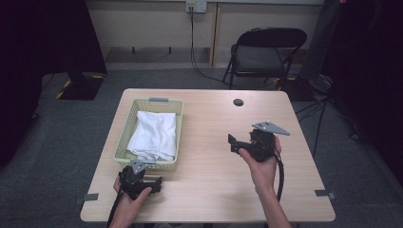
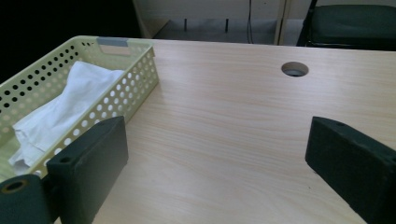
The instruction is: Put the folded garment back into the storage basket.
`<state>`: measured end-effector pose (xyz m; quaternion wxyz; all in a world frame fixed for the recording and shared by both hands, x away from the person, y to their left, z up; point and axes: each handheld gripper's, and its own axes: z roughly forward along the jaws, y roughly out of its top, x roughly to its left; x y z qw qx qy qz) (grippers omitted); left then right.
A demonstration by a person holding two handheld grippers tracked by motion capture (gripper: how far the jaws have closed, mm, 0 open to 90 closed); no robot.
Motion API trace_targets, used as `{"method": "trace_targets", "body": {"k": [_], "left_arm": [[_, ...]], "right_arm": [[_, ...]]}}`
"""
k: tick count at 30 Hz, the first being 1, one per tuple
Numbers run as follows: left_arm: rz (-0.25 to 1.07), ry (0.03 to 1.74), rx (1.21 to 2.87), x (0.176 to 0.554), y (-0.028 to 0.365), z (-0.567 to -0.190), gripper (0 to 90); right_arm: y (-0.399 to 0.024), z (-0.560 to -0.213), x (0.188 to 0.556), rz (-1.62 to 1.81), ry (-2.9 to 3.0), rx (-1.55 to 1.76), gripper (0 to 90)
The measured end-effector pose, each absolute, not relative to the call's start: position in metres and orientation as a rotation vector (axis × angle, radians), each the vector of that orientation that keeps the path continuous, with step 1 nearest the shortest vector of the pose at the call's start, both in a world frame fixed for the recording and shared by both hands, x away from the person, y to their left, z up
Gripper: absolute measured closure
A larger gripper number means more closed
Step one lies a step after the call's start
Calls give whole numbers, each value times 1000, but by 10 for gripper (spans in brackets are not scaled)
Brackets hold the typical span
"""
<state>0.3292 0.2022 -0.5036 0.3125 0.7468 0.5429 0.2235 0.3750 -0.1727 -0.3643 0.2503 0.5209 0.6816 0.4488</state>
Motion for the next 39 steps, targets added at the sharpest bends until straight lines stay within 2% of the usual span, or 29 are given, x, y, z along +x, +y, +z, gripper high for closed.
{"method": "trace_targets", "body": {"k": [23, 39], "left_arm": [[593, 1439, 1966, 329, 202, -504, 0], [595, 1442, 1964, 329, 201, -504, 0]], "right_arm": [[-233, -380, 356, 1144, 1757, 1523, 49], [-256, -407, 342, 1088, 1746, 1578, 52]]}}
